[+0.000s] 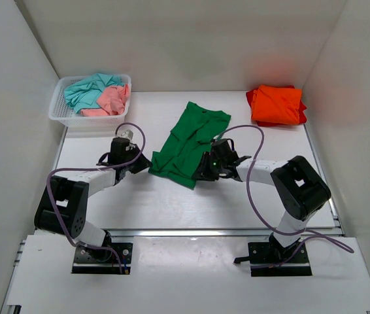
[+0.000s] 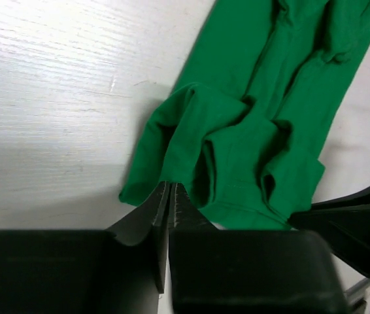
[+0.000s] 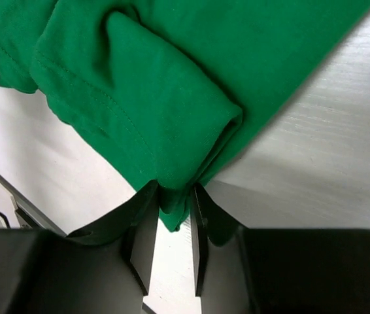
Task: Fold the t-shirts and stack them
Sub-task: Rotate the tshirt 90 degrees
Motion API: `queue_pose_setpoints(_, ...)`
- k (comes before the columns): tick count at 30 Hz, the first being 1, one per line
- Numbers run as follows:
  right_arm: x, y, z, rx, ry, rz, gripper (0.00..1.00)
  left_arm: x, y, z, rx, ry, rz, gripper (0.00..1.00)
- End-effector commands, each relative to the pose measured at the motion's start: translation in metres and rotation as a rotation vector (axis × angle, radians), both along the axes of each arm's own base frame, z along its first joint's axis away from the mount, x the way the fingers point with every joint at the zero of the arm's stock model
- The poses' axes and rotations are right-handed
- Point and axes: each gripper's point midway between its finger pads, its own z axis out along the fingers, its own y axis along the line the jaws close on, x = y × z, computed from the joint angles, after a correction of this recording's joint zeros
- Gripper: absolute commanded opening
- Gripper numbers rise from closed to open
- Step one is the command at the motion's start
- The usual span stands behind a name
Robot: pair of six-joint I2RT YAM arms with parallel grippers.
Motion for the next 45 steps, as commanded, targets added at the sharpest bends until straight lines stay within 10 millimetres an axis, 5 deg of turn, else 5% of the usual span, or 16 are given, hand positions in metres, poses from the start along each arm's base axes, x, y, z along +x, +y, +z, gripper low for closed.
queue_pose_setpoints(1,0.017,0.008,0.024,0.025,-0.088,0.014,0.23,0.012,-0.008,0.025,-0.044,-0.066,-0.025,0.09)
queue_pose_setpoints(4,0.019,0.008,0.027,0.006,-0.095,0.012,0.31,0.011,-0.011,0.027,-0.053,-0.068,-0.038,0.00)
queue_pose_setpoints(11,0.018,0.010,0.025,-0.025,-0.099,0.031,0.39,0.006,-0.018,0.023,-0.061,-0.050,-0.070,0.00)
queue_pose_setpoints(45,0.012,0.009,0.041,-0.009,-0.096,0.033,0.34,0.004,-0.017,0.019,-0.089,-0.025,-0.071,0.00)
